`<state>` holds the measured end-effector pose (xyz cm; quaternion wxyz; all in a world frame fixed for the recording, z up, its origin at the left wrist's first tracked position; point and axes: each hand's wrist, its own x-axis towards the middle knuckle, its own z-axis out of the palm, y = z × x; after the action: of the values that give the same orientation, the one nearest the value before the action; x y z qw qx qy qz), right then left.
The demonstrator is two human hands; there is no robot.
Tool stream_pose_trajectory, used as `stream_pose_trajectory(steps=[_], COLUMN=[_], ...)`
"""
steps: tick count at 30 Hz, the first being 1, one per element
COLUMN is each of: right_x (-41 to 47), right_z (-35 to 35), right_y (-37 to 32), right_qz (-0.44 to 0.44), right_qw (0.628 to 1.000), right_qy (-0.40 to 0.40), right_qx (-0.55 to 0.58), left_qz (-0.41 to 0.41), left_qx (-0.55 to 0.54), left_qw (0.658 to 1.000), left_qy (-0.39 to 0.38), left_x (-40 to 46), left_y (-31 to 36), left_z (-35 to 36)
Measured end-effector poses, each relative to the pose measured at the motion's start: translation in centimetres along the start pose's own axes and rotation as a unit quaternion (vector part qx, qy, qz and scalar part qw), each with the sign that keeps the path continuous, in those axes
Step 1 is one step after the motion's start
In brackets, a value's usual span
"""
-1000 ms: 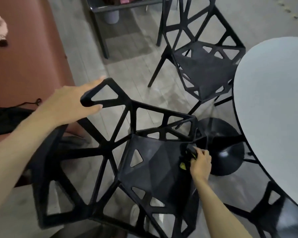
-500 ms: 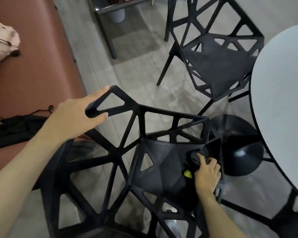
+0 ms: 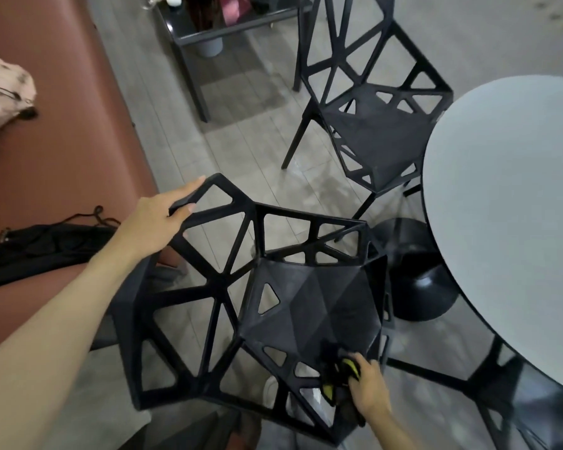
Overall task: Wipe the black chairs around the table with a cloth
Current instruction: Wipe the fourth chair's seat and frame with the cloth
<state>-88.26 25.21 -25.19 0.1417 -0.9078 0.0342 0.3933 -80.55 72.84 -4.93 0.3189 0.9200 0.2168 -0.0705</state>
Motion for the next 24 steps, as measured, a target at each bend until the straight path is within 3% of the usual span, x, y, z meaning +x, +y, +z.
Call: stream_pose_trajectory(steps=[3, 9, 17, 24], right_x=[-5.0, -11.1, -13.7, -14.4], right_z=[-1.0, -2.3, -4.1, -7.2], right_y=[0.9, 0.0, -1.4, -1.6], right_qz=[0.005, 0.052, 0.016, -0.018], right_qw=[0.995, 0.98, 0.951, 0.936], right_qy=[0.001, 0.02, 0.078, 0.129], right_qx=[0.103, 0.189, 0.298, 0.326], left_qz=[-0.023, -0.075, -0.145, -0.204], left_qx=[0.006, 0.015, 0.004, -0.043], left_qw=[1.0, 0.995, 0.984, 0.972], left_qy=[0.007, 0.066, 0.103, 0.112], left_x=[0.0, -1.4, -1.4, -2.6], left_y=[0.1, -0.2, 0.7, 2.8], left_z=[-0.1, -1.2, -1.6, 0.2])
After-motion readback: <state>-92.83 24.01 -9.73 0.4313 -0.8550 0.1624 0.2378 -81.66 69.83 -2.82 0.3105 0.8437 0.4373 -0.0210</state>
